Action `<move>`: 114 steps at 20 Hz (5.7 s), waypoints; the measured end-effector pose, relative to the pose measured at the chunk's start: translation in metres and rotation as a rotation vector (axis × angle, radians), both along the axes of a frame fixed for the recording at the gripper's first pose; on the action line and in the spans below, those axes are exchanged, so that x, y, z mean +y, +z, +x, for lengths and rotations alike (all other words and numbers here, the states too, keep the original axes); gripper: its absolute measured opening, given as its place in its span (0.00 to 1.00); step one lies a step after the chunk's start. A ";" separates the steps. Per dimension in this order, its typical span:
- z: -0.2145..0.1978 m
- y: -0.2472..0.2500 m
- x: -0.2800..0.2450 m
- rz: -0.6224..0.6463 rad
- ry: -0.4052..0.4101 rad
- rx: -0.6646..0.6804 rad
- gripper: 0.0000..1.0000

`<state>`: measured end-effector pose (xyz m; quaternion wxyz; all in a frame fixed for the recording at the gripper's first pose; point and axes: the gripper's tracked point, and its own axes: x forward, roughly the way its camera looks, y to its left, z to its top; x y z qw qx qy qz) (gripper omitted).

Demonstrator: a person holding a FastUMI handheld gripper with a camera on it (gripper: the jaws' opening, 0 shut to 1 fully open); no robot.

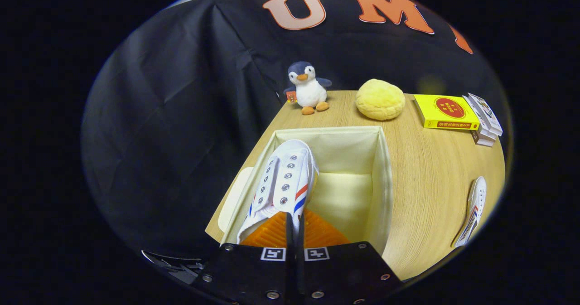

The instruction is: Open the storage box then place both shoes into the box .Put the left shoe in first, then the right shoe, with the right side of both shoes facing outward in a uniform manner.

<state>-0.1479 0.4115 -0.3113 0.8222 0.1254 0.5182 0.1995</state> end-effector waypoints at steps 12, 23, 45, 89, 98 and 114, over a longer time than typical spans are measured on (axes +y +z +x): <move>0.003 0.004 0.019 0.116 0.038 0.033 0.28; 0.016 0.017 -0.190 0.002 -0.203 -0.078 0.59; -0.087 -0.166 -0.441 -0.356 -0.374 0.233 0.58; -0.016 -0.172 -0.422 -0.310 -0.302 -0.092 0.20; -0.007 -0.190 -0.431 -0.293 -0.376 -0.055 0.03; 0.052 -0.023 -0.319 -0.093 -0.378 -0.142 0.01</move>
